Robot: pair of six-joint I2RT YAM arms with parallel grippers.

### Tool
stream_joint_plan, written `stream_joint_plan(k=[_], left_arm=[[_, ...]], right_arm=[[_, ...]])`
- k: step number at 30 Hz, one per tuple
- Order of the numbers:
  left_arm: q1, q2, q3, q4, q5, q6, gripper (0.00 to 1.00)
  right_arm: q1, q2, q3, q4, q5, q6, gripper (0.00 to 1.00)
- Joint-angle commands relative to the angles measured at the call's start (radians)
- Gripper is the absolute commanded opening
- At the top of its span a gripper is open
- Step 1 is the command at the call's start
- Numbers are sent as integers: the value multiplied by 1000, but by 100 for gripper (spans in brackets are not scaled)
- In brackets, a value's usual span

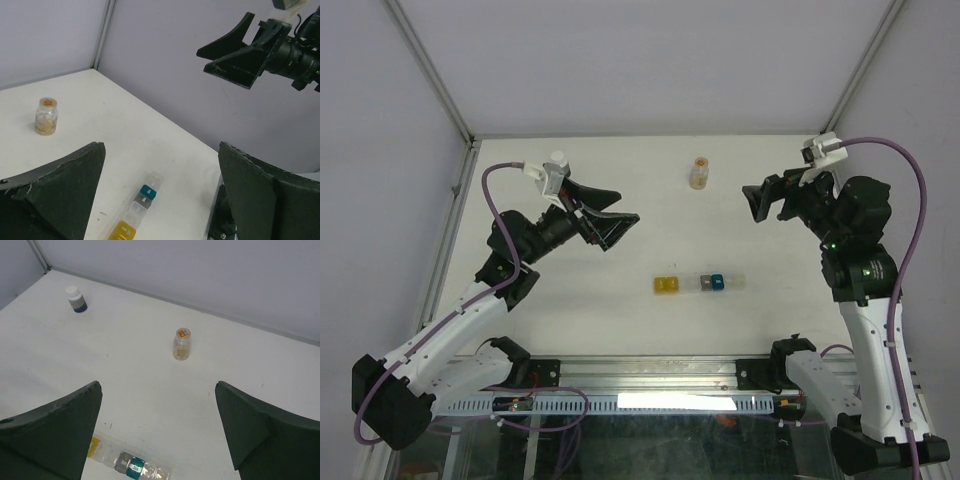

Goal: Sort the pills into containers

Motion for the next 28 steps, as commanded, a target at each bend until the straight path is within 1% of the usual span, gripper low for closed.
stream_joint_plan(k=[1, 12, 28], left_arm=[[5, -17, 45, -36, 35, -27, 99], [5, -46, 42, -35, 66, -23, 99], [4, -45, 39, -39, 94, -18, 99]], right_arm=[[-4, -28, 72, -32, 31, 58, 99], [-3, -44, 111, -72, -44, 43, 99], [-4, -47, 113, -74, -54, 41, 99]])
